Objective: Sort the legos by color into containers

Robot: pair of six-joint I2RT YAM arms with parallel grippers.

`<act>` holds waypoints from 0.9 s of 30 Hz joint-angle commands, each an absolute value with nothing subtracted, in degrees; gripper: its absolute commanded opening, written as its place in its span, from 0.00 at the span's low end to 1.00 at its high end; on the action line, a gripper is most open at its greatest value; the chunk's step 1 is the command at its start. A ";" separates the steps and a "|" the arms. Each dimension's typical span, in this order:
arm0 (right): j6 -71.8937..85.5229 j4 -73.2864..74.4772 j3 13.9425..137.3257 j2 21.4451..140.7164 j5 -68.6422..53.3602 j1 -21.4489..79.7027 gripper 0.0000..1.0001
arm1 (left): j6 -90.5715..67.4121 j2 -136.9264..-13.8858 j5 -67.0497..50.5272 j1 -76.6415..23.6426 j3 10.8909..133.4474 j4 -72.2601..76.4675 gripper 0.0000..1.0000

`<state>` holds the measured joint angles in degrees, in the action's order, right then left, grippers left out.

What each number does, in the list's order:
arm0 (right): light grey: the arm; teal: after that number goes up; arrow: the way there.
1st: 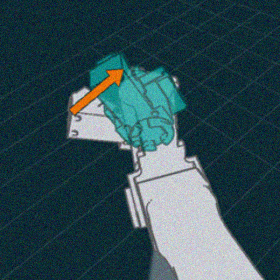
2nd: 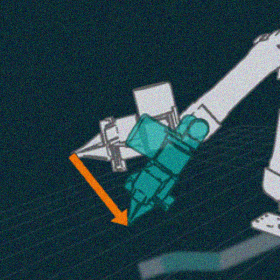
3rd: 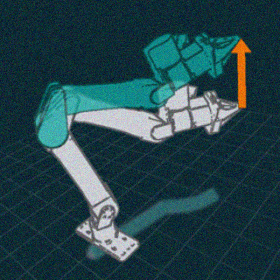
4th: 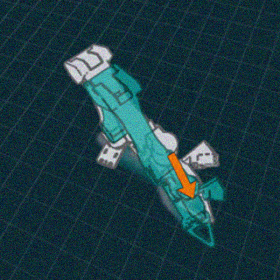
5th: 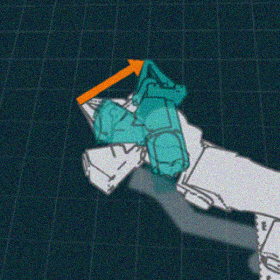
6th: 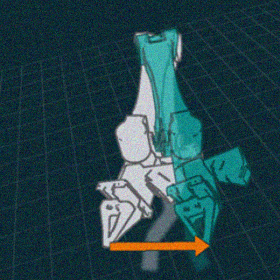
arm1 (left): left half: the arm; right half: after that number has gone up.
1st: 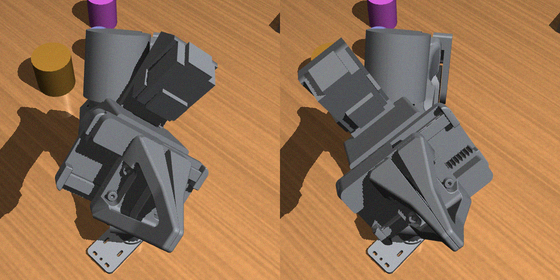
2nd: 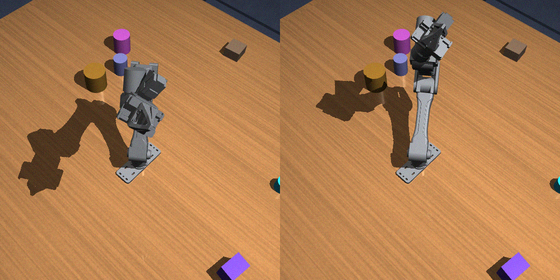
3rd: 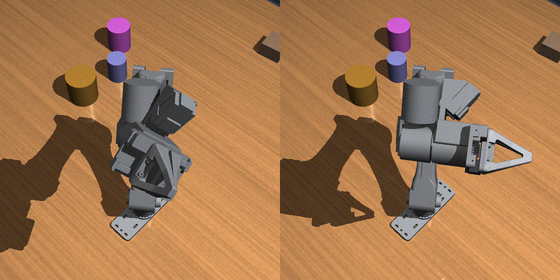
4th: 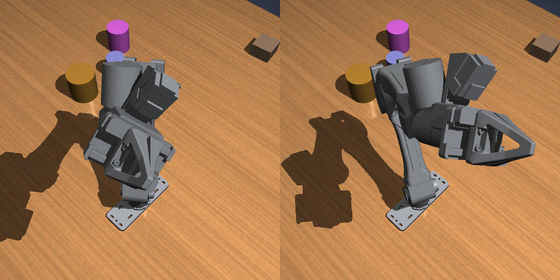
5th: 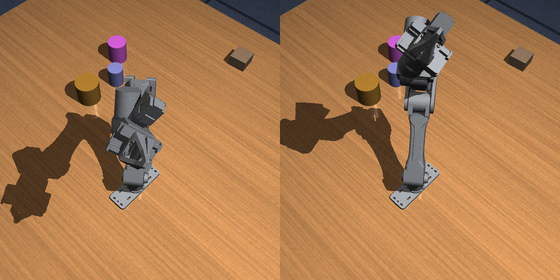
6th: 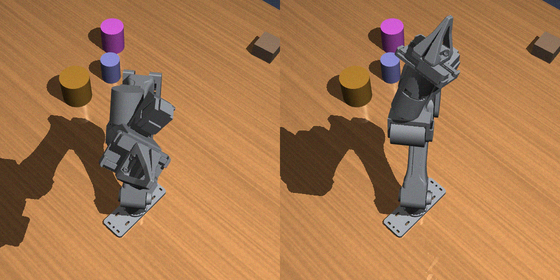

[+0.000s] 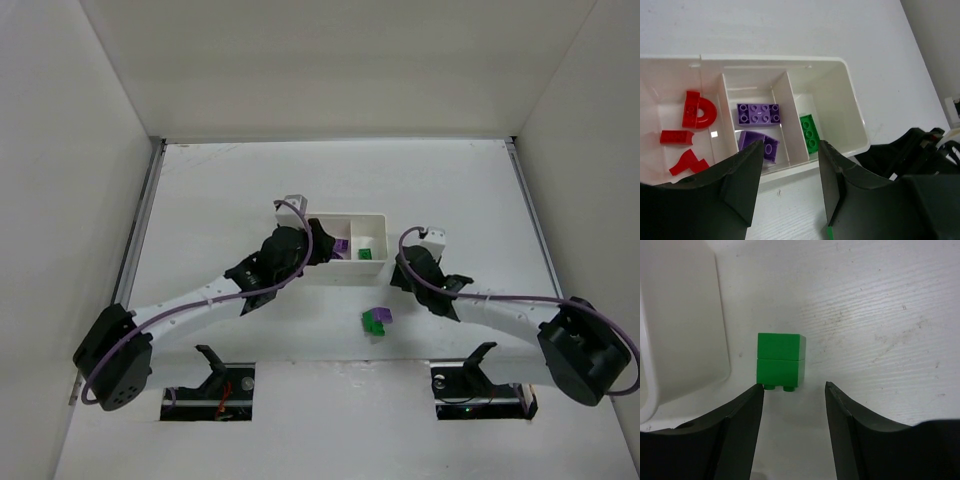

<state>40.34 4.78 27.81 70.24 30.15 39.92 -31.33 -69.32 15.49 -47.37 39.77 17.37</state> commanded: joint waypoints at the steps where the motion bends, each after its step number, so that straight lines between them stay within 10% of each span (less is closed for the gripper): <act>1: 39.99 -0.35 30.50 71.36 29.45 39.33 0.58 | -32.78 -67.33 16.08 -47.68 37.80 18.54 0.45; 12: 38.67 -0.44 33.40 76.64 28.30 39.07 0.56 | -35.42 -68.12 15.91 -48.56 35.51 19.51 0.44; 27: 38.76 2.45 32.08 70.77 28.04 37.74 0.26 | -39.54 -64.17 11.79 -49.26 35.77 17.50 0.49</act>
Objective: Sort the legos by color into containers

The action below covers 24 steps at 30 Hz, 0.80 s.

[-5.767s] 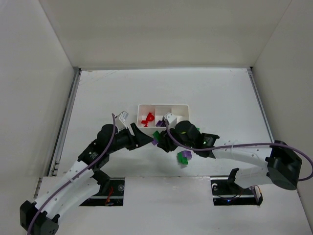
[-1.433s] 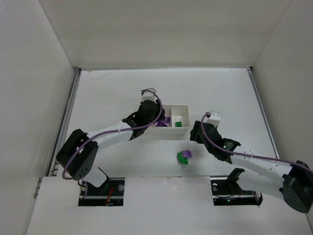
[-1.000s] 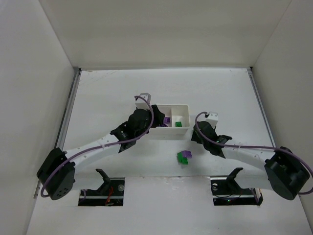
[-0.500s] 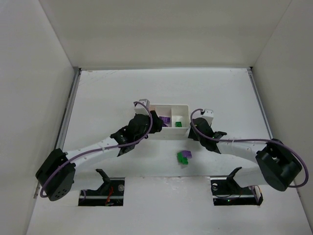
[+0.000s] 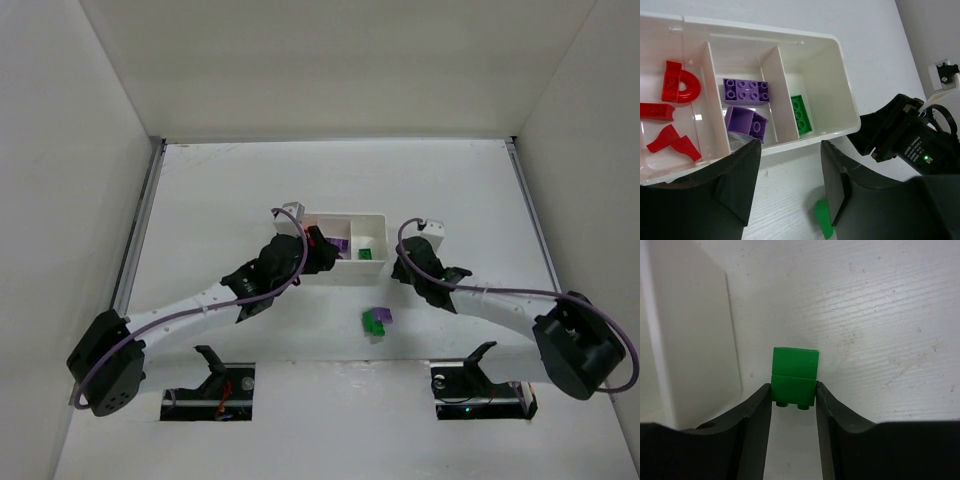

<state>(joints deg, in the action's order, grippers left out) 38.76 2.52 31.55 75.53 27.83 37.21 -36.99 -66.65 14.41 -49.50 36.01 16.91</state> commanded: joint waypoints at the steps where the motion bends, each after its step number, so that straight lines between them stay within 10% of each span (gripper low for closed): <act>1: 39.02 3.85 31.56 67.79 27.69 38.70 0.25 | -40.33 -63.55 10.56 -49.09 35.86 16.97 0.50; 24: 29.53 2.64 34.63 50.19 13.80 55.76 0.25 | -49.66 -65.03 2.29 -53.83 36.73 19.86 0.62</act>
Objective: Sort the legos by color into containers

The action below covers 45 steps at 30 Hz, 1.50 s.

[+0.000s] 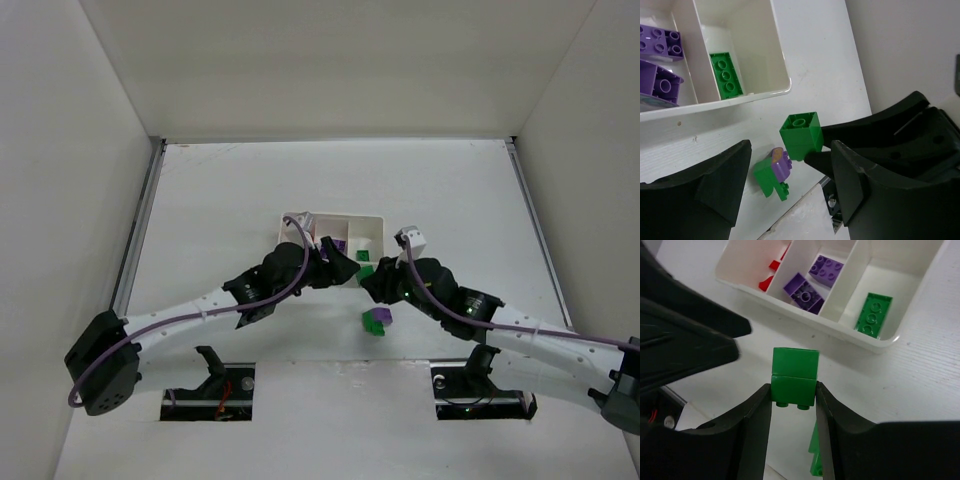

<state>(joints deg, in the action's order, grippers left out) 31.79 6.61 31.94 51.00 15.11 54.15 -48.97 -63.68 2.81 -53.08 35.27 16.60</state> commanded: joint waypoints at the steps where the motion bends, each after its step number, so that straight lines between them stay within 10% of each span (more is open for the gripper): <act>1: 29.44 1.94 34.37 50.01 13.54 56.11 0.25 | -49.66 -65.74 2.29 -54.01 37.09 20.04 0.62; 14: 28.21 -2.02 34.80 52.29 8.70 55.94 0.25 | -51.68 -69.87 0.97 -54.80 39.37 20.30 0.53; 29: 28.56 -2.72 32.43 51.77 8.09 54.53 0.24 | -52.73 -68.73 0.44 -52.61 38.32 20.22 0.18; 45: 29.09 -2.46 31.82 49.66 8.00 54.53 0.23 | -53.88 -64.34 4.48 -45.66 34.10 20.39 0.12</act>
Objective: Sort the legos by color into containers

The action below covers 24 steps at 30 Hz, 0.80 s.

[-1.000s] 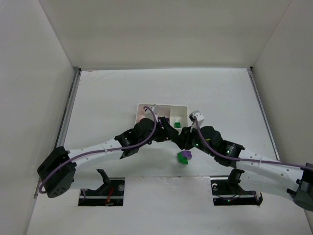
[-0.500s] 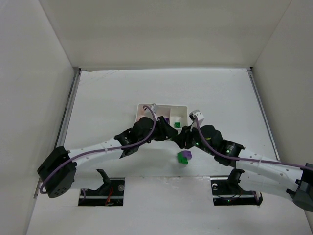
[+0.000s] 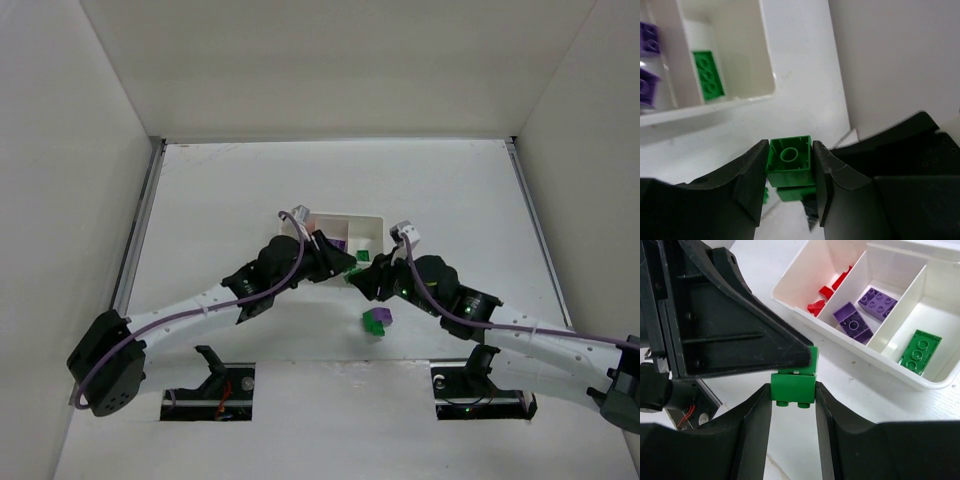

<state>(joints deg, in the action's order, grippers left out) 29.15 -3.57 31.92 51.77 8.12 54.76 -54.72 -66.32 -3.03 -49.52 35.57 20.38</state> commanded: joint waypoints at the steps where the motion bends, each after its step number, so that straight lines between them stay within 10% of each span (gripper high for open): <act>1: 29.09 -2.46 31.82 49.48 8.00 54.53 0.23 | -53.88 -64.16 4.66 -45.31 33.93 20.30 0.12; 24: 25.93 -8.96 39.72 63.62 19.34 45.31 0.30 | -50.45 -60.12 10.45 -47.50 33.04 18.90 0.13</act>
